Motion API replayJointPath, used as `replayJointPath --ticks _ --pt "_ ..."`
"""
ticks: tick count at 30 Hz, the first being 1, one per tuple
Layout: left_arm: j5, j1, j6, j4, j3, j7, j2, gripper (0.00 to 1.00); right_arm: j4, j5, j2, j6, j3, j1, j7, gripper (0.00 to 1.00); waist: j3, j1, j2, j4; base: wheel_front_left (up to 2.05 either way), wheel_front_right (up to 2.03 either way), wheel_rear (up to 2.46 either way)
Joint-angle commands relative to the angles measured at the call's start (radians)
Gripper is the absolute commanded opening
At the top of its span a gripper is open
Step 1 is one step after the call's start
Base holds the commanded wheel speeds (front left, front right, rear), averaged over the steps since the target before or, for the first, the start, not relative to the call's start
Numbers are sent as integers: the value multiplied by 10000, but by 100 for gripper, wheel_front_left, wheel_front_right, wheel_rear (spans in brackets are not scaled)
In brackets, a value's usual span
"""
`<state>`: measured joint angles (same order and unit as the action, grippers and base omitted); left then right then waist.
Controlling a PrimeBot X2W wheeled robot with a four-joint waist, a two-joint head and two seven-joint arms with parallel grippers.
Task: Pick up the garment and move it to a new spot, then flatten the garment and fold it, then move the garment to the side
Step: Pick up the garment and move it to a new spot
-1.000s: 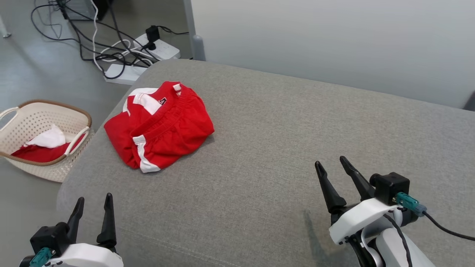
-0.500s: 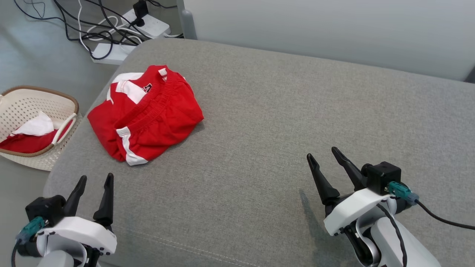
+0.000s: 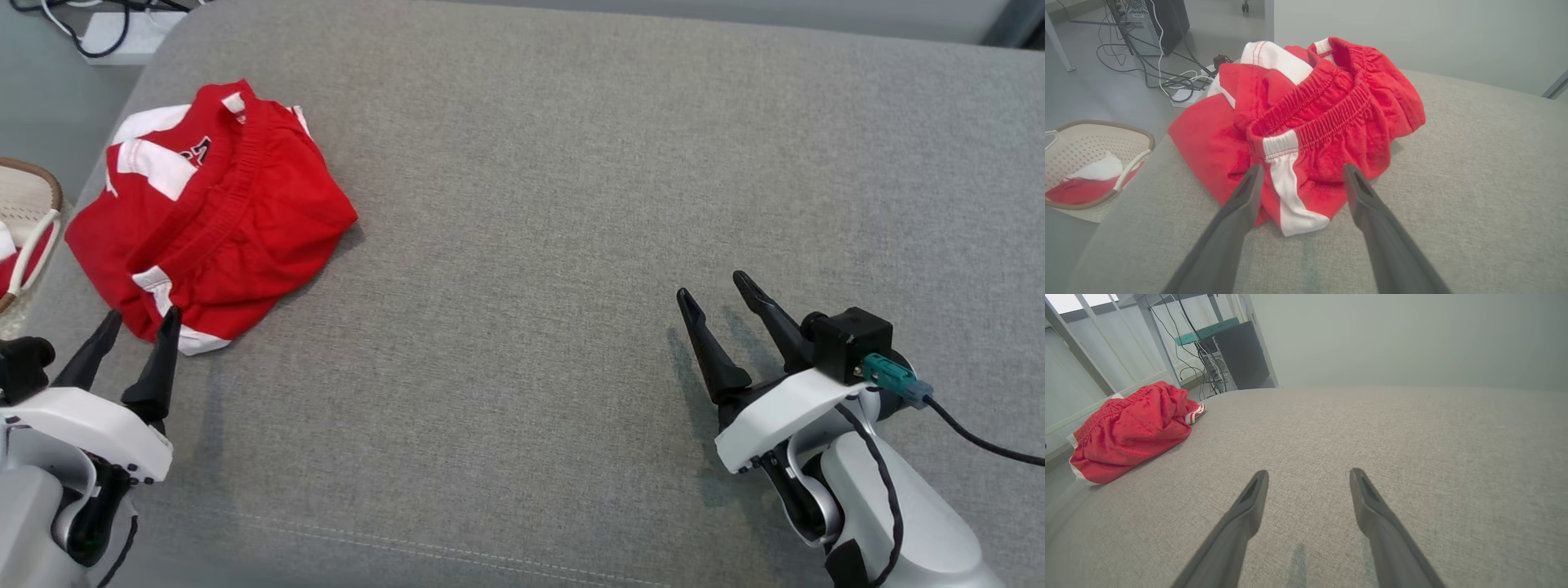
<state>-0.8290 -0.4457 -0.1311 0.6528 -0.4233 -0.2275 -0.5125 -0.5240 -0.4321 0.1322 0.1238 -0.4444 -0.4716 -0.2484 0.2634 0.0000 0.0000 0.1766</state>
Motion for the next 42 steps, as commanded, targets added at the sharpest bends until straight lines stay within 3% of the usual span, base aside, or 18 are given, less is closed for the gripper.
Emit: replayJointPath --ticks 1,16,27,28,29,30,35,42 --pt "-349 -615 4 -157 123 55 -772 100 315 19 -31 69 -172 -211 -134 100 312 0 0 -267 0 0 0" --pt "-2424 -1704 4 704 -683 546 -1645 100 337 36 71 69 -258 -562 -134 100 974 0 0 -896 0 0 0" --pt "-3232 -2169 4 1466 -961 857 -1486 100 331 -42 220 69 -312 -692 -134 100 1207 0 0 -1273 0 0 0" --pt "-3235 -2185 4 1482 -1053 915 -1476 64 332 -48 220 69 -318 -697 -134 100 1215 0 0 -1292 0 0 0" --pt "-3268 -2204 4 1521 -1092 922 -1472 14 328 -53 218 69 -320 -701 -134 100 1214 0 0 -1308 0 0 0" --pt "-3313 -2212 4 1634 -1109 957 -1466 0 323 -60 208 69 -307 -706 -134 100 1205 0 0 -1324 0 0 0" --pt "-3278 -2383 4 1574 -1402 957 -1529 0 341 -89 146 69 -167 -694 -134 100 1032 0 0 -1304 0 0 0" --pt "-2679 -3061 4 436 -1885 384 -2195 0 321 -171 -52 69 -43 -528 -134 100 483 0 0 -1123 0 0 0"
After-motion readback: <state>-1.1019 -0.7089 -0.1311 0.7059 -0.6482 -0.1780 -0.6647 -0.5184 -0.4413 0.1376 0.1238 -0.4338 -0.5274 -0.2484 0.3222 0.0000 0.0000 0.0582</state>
